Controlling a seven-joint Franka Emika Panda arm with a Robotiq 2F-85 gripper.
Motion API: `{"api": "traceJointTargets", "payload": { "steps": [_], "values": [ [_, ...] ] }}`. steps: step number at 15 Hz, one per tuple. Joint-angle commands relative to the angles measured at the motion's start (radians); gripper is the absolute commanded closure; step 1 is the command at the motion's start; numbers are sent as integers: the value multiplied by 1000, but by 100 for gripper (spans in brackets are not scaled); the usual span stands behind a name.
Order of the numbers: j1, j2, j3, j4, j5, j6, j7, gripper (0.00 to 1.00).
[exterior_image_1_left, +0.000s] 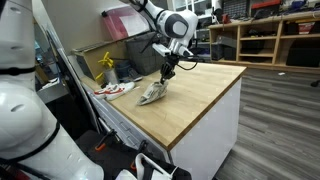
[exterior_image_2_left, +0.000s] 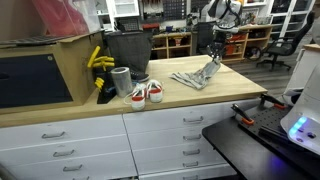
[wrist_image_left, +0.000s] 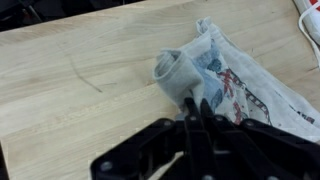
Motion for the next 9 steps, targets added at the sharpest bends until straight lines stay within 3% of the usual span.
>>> {"api": "traceJointTargets", "payload": {
  "steps": [1, 9],
  "values": [
    [18, 3, -4, 18, -13, -22, 40, 98],
    [-48, 31, -79, 12, -157, 28, -80, 98]
  ]
}}
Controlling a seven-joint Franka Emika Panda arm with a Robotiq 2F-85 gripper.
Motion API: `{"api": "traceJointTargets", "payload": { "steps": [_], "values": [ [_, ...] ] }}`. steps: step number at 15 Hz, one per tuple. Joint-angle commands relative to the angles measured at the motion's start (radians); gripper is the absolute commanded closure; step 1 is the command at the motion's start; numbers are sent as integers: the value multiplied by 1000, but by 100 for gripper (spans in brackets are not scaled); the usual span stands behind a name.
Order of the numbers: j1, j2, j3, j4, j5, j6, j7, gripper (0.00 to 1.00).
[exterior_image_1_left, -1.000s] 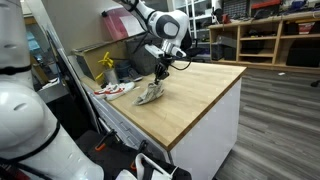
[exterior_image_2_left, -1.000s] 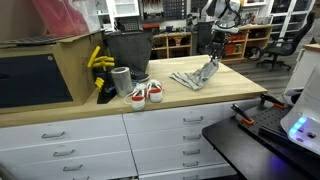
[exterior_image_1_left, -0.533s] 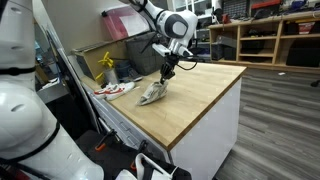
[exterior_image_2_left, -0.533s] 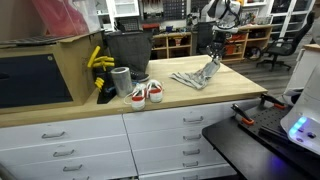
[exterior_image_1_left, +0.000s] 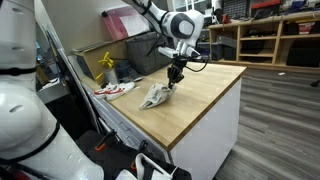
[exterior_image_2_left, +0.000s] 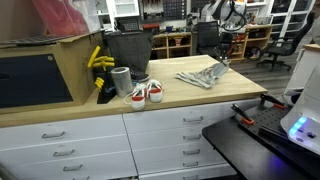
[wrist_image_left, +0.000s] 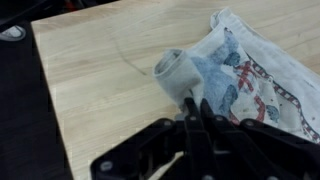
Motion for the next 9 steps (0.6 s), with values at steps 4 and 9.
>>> {"api": "traceJointTargets", "payload": {
  "steps": [4, 9],
  "values": [
    [-79, 31, -48, 11, -72, 34, -96, 98],
    [-66, -27, -24, -39, -54, 59, -97, 98]
  ]
}}
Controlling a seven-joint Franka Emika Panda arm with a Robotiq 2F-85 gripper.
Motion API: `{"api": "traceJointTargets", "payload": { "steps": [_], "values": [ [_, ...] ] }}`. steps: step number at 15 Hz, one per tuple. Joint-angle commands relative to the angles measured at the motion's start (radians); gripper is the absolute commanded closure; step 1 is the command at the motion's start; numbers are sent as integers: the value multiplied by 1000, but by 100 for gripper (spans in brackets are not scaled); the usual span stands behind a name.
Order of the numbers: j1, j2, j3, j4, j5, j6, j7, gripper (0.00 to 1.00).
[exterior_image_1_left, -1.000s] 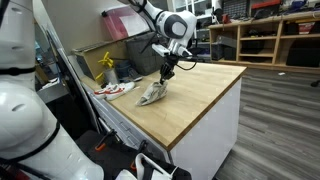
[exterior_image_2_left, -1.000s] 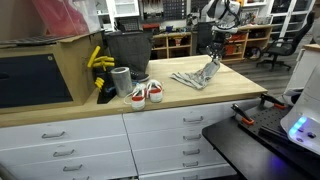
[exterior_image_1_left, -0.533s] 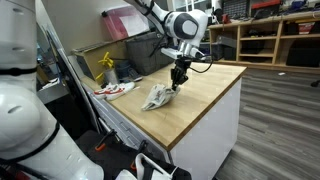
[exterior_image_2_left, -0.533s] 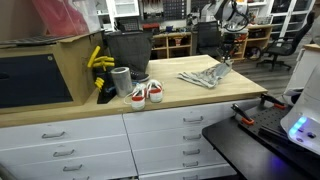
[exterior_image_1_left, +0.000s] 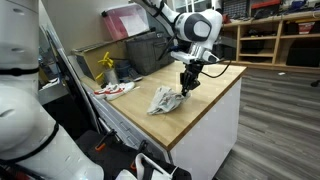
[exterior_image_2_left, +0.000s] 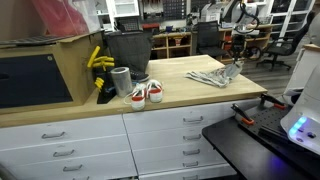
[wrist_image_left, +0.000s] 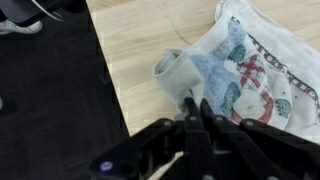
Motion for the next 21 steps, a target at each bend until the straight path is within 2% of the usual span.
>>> {"api": "traceJointTargets", "payload": {
  "steps": [1, 12, 21],
  "values": [
    [27, -66, 25, -47, 6, 42, -6, 98],
    [153, -175, 80, -153, -14, 163, 46, 98],
    [226, -144, 128, -145, 15, 164, 203, 98]
  ]
}}
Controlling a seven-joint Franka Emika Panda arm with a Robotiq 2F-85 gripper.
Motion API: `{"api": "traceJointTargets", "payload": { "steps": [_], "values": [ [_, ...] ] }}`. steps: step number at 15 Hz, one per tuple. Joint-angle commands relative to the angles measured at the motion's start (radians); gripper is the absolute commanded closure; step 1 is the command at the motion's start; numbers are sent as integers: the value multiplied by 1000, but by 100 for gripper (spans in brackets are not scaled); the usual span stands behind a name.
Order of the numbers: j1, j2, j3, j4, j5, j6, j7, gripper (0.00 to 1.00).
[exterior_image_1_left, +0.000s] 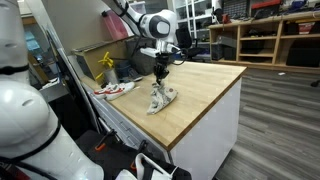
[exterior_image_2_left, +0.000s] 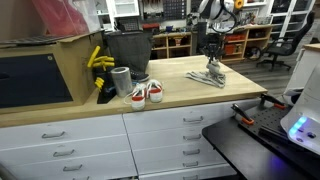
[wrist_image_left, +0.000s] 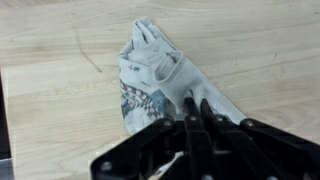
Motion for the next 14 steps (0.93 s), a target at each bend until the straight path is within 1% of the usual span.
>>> {"api": "traceJointTargets", "payload": {
  "steps": [1, 4, 7, 11, 14],
  "values": [
    [17, 4, 7, -5, 27, 8, 82, 98],
    [23, 26, 12, 8, 62, 13, 142, 98],
    [23, 57, 12, 27, 123, 34, 216, 98],
    [22, 98, 14, 56, 205, 127, 280, 98],
    [19, 126, 18, 76, 253, 217, 296, 98]
  ]
}}
